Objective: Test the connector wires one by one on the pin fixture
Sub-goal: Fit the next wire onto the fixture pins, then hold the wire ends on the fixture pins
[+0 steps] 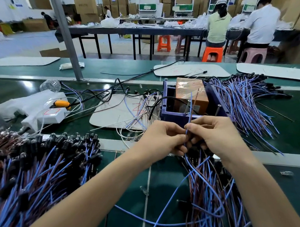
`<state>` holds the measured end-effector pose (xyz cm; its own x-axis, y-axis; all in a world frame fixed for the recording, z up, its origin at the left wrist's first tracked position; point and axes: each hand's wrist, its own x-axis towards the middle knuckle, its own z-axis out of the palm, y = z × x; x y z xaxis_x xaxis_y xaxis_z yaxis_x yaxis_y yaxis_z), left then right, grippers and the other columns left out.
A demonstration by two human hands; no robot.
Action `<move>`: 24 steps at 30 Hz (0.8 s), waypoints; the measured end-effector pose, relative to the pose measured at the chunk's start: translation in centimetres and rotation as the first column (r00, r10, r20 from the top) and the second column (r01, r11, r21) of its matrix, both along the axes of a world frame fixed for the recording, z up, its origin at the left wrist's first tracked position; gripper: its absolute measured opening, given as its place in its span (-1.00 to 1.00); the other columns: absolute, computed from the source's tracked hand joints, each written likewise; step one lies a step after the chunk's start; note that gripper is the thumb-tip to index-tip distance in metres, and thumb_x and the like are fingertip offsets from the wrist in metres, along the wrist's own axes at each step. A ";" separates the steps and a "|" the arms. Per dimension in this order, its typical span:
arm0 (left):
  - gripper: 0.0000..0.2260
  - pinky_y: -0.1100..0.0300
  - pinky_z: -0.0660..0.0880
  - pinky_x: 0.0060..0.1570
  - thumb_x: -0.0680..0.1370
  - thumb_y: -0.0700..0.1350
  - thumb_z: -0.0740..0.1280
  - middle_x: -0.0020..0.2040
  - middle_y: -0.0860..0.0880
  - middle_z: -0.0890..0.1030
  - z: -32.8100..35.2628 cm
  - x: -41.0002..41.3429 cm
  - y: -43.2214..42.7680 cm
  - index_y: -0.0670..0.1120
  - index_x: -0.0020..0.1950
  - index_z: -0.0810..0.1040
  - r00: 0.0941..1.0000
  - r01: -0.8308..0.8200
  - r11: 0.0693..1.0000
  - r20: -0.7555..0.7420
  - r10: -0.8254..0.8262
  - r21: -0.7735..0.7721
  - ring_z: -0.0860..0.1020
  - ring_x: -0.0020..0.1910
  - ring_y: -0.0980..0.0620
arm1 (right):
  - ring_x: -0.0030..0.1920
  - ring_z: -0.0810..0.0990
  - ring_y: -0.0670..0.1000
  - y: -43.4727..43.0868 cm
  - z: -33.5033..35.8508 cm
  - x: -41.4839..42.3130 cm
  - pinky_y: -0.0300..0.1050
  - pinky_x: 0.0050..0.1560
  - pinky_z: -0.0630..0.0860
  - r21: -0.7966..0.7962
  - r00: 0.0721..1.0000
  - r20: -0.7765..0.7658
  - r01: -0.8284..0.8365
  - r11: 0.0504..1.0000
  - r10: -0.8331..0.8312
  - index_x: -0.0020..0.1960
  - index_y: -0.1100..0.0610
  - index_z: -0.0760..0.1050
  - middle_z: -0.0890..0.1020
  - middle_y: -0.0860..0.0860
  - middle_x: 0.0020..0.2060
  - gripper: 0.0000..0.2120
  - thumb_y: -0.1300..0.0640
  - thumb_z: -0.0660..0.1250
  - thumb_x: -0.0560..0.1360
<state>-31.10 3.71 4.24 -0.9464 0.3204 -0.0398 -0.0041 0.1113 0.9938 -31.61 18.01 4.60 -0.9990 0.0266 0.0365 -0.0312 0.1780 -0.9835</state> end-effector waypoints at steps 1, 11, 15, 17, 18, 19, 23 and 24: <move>-0.91 0.36 0.54 -0.39 0.58 -0.36 0.25 -0.34 -0.12 0.54 -0.3 -0.1 0.1 -0.26 -0.04 0.53 1.000 -0.004 1.000 0.011 0.004 -0.010 0.52 -0.50 0.19 | -0.54 0.53 -0.06 0.0 -0.4 -0.2 -0.32 -0.58 0.34 0.042 1.000 0.003 0.013 0.999 -0.014 -0.26 0.16 0.59 0.62 0.04 -0.51 -0.85 0.28 0.39 0.48; -0.89 0.34 0.57 -0.37 0.57 -0.37 0.23 -0.36 -0.12 0.54 -1.9 -0.7 0.1 -0.25 -0.11 0.51 0.995 0.002 0.996 0.095 0.007 -0.093 0.54 -0.50 0.18 | -0.53 0.56 -0.06 0.0 -2.8 -1.0 -0.28 -0.55 0.35 0.221 0.999 0.036 0.015 0.975 -0.024 -0.30 0.12 0.60 0.62 0.09 -0.51 -0.81 0.23 0.37 0.49; -0.91 0.31 0.59 -0.34 0.58 -0.36 0.22 -0.31 -0.16 0.55 -2.2 -0.9 0.2 -0.29 -0.08 0.50 0.990 0.019 0.997 0.141 -0.009 -0.074 0.55 -0.48 0.15 | -0.52 0.57 -0.05 0.0 -3.1 -1.2 -0.24 -0.51 0.36 0.260 0.998 0.053 0.008 0.965 -0.023 -0.32 0.11 0.61 0.64 0.09 -0.48 -0.79 0.21 0.37 0.49; -0.89 0.31 0.58 -0.35 0.59 -0.35 0.22 -0.29 -0.17 0.55 -2.3 -0.8 0.2 -0.27 -0.12 0.49 0.985 0.036 0.998 0.171 -0.026 -0.056 0.57 -0.48 0.14 | -0.51 0.57 -0.05 0.1 -3.2 -1.3 -0.21 -0.47 0.38 0.282 0.998 0.065 -0.001 0.960 -0.018 -0.33 0.10 0.61 0.64 0.08 -0.48 -0.78 0.20 0.38 0.49; -0.87 0.32 0.57 -0.37 0.59 -0.35 0.22 -0.29 -0.17 0.55 -2.3 -0.8 0.2 -0.26 -0.15 0.48 0.982 0.043 0.998 0.184 -0.034 -0.048 0.57 -0.48 0.14 | -0.51 0.57 -0.05 0.1 -3.3 -1.3 -0.20 -0.46 0.39 0.296 0.998 0.068 -0.004 0.955 -0.017 -0.34 0.09 0.61 0.64 0.08 -0.48 -0.78 0.20 0.38 0.48; -0.86 0.33 0.56 -0.39 0.59 -0.35 0.22 -0.30 -0.17 0.55 -2.4 -0.8 0.2 -0.25 -0.17 0.48 0.980 0.049 0.998 0.196 -0.040 -0.042 0.58 -0.48 0.14 | -0.50 0.57 -0.06 0.1 -3.4 -1.4 -0.20 -0.46 0.39 0.318 0.998 0.069 -0.006 0.948 -0.017 -0.35 0.07 0.61 0.64 0.08 -0.48 -0.77 0.19 0.38 0.47; -0.82 0.32 0.54 -0.42 0.58 -0.35 0.24 -0.34 -0.17 0.55 -2.6 -0.8 0.2 -0.22 -0.22 0.45 0.968 0.067 0.997 0.246 -0.057 -0.032 0.59 -0.48 0.12 | -0.51 0.58 -0.07 0.2 -3.5 -1.4 -0.23 -0.48 0.40 0.374 0.996 0.084 -0.027 0.927 -0.005 -0.40 0.06 0.60 0.63 0.07 -0.51 -0.76 0.18 0.38 0.44; -0.82 0.32 0.54 -0.42 0.57 -0.36 0.24 -0.36 -0.15 0.56 -2.6 -0.8 0.2 -0.21 -0.23 0.45 0.965 0.072 0.997 0.255 -0.061 -0.034 0.59 -0.48 0.11 | -0.51 0.57 -0.08 0.2 -3.5 -1.4 -0.25 -0.49 0.40 0.379 0.996 0.092 -0.037 0.924 0.002 -0.39 0.06 0.60 0.63 0.07 -0.51 -0.77 0.19 0.38 0.44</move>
